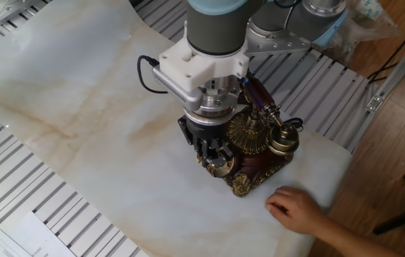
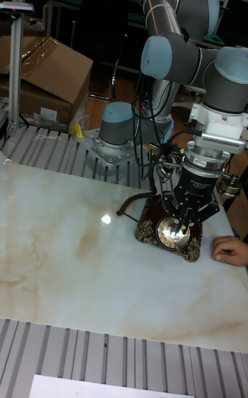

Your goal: Dial a number on an old rotary phone

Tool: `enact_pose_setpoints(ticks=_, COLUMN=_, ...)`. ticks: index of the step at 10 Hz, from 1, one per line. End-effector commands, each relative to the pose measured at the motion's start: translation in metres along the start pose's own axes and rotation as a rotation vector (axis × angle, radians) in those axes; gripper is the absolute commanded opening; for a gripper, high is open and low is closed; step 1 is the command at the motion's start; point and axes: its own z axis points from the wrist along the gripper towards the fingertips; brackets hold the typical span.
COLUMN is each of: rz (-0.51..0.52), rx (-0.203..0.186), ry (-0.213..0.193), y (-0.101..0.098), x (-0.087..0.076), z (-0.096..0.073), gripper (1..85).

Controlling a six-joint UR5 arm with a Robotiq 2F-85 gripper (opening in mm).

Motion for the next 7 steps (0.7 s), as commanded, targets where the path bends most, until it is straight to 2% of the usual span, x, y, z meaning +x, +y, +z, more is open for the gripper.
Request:
enact_pose_setpoints(ticks=1, rz=0.014, rx=-0.013, ry=-0.002, y=0.0043, x=0.0023, z=0.0021, gripper=1.3)
enact_pose_setpoints(ticks=6, rz=0.016, rx=-0.018, ry=-0.005, y=0.0042, x=0.0087, z=0.0038, gripper=1.3)
enact_pose_setpoints(ticks=7, rz=0.030, rx=-0.039, ry=-0.002, y=0.0098, x=0.0097, z=0.0028, gripper=1.3)
